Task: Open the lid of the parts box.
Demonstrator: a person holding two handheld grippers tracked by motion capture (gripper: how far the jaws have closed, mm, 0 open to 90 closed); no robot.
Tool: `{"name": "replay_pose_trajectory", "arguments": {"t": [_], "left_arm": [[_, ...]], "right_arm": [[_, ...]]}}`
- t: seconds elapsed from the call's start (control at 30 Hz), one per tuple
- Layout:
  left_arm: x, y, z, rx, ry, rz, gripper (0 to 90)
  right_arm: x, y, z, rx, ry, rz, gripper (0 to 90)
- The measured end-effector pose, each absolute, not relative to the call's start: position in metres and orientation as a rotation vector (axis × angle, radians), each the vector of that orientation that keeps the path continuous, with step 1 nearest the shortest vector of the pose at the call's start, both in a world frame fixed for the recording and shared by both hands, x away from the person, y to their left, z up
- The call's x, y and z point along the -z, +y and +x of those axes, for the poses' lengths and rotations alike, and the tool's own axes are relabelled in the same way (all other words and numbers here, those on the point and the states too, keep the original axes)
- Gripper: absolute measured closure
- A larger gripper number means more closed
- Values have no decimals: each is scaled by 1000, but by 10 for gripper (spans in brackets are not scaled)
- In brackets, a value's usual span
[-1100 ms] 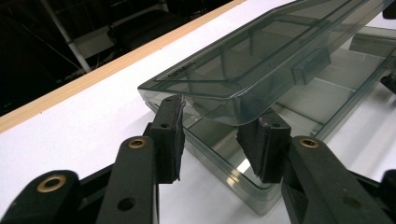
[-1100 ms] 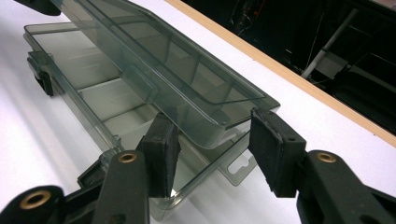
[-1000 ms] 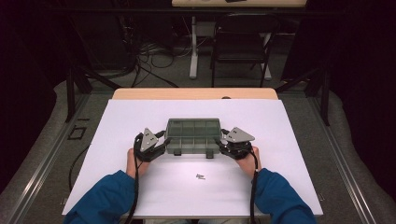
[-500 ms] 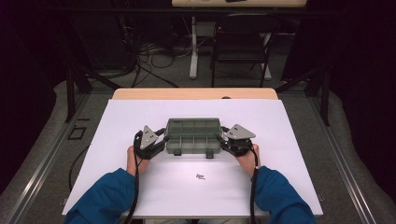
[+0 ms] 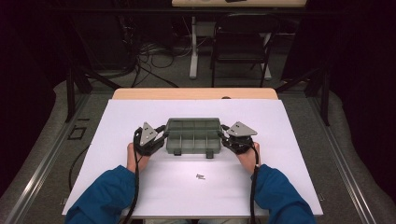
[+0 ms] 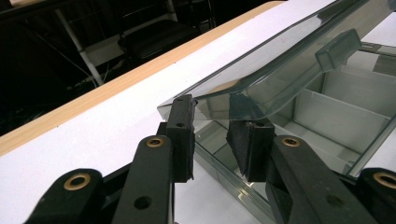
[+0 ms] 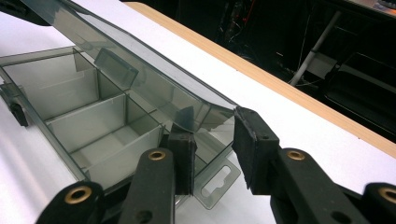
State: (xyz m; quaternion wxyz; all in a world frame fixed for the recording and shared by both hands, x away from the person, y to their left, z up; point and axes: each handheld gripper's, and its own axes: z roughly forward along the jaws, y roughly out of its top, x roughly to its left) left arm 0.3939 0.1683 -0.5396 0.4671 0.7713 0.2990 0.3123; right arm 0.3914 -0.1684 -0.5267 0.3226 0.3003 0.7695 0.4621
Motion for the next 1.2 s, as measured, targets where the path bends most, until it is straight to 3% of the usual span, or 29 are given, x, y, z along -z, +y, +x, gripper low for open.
{"name": "replay_pose_trajectory", "arguments": {"t": [1.2], "left_arm": [[525, 170, 414, -712, 738, 1934, 723]], "right_arm": [[517, -171, 408, -1219, 2083, 841, 708]]}}
